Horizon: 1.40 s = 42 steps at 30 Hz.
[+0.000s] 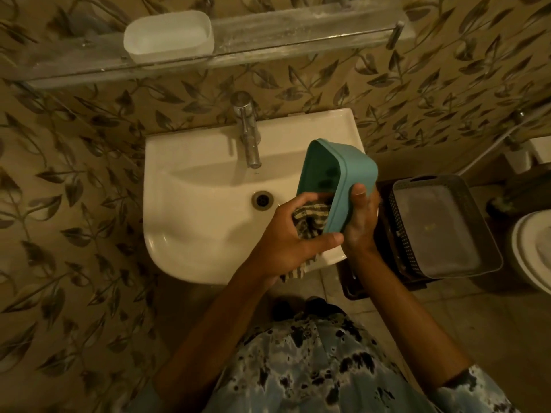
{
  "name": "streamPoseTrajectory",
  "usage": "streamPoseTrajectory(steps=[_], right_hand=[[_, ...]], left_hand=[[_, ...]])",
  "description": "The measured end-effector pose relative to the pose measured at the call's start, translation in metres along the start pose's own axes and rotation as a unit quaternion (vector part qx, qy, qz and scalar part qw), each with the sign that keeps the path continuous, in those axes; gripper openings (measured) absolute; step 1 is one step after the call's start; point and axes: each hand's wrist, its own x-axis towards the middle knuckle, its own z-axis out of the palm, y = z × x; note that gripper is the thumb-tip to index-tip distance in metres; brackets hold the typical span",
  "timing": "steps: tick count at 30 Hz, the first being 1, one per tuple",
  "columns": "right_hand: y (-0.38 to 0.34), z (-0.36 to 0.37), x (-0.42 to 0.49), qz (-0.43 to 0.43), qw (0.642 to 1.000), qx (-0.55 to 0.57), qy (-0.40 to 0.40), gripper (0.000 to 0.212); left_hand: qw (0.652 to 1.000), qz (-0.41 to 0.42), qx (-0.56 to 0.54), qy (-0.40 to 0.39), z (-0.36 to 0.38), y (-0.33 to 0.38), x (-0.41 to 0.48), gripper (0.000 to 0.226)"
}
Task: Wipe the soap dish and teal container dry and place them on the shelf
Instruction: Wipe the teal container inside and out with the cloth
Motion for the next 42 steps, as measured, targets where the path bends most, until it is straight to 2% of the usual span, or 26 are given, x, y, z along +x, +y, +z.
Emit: streamPoseTrajectory(steps=[3, 5, 7, 9, 11, 12, 15, 20, 25, 29, 33, 35, 37, 38, 39, 41, 42], right_hand=[[0.003, 0.007, -0.007, 0.037, 0.999, 0.02, -0.025, 0.119], [0.002, 0.004, -0.007, 0.081, 0.993, 0.044, -0.069, 0.118], [0.004, -0.002, -0.009, 0.175, 0.965, 0.134, -0.141, 0.116], [0.004, -0.01, -0.012, 0.247, 0.906, 0.27, -0.212, 0.117], [0.002, -0.016, -0.012, 0.262, 0.859, 0.35, -0.266, 0.111], [0.001, -0.017, -0.011, 0.263, 0.85, 0.363, -0.278, 0.106], [-0.002, -0.017, -0.007, 0.271, 0.854, 0.356, -0.265, 0.089], [-0.005, -0.018, 0.0, 0.278, 0.854, 0.369, -0.238, 0.081], [-0.005, -0.011, 0.001, 0.255, 0.857, 0.373, -0.246, 0.073], [-0.003, -0.002, -0.009, 0.267, 0.855, 0.371, -0.246, 0.068], [-0.006, -0.004, -0.007, 0.217, 0.845, 0.386, -0.3, 0.056], [-0.006, -0.005, -0.005, 0.234, 0.852, 0.371, -0.285, 0.063], [-0.001, -0.007, -0.008, 0.239, 0.872, 0.346, -0.25, 0.088], [0.002, -0.01, -0.008, 0.245, 0.875, 0.34, -0.243, 0.099], [0.004, -0.012, -0.008, 0.251, 0.875, 0.338, -0.238, 0.106], [0.005, -0.016, -0.007, 0.266, 0.871, 0.343, -0.232, 0.114], [0.004, -0.018, -0.008, 0.271, 0.867, 0.346, -0.236, 0.114]], left_hand=[[0.995, 0.036, 0.084, 0.047, -0.002, 0.007, 0.005, 0.041], [0.975, 0.057, 0.204, 0.06, -0.006, 0.011, 0.004, 0.04], [0.919, 0.094, 0.378, 0.068, -0.012, 0.017, 0.002, 0.046], [0.857, 0.115, 0.5, 0.051, -0.018, 0.024, 0.001, 0.052], [0.824, 0.11, 0.555, 0.011, -0.022, 0.028, 0.0, 0.053], [0.816, 0.107, 0.568, -0.006, -0.022, 0.028, 0.0, 0.053], [0.805, 0.103, 0.583, -0.035, -0.023, 0.026, -0.003, 0.055], [0.806, 0.089, 0.574, -0.116, -0.037, 0.027, 0.001, 0.063], [0.821, 0.073, 0.563, -0.059, -0.02, 0.025, -0.004, 0.06], [0.864, 0.089, 0.494, -0.033, 0.012, 0.026, -0.017, 0.043], [0.955, 0.021, 0.294, 0.011, 0.027, 0.029, -0.014, 0.03], [0.98, -0.014, 0.199, -0.002, 0.022, 0.027, -0.008, 0.031], [0.983, -0.005, 0.179, -0.037, 0.014, 0.023, -0.006, 0.036], [0.974, 0.018, 0.219, -0.051, 0.009, 0.017, -0.006, 0.039], [0.949, 0.048, 0.306, -0.062, 0.005, 0.01, -0.005, 0.044], [0.846, 0.085, 0.52, -0.082, -0.007, -0.001, -0.003, 0.054], [0.809, 0.082, 0.575, -0.088, -0.015, -0.005, -0.001, 0.058]])
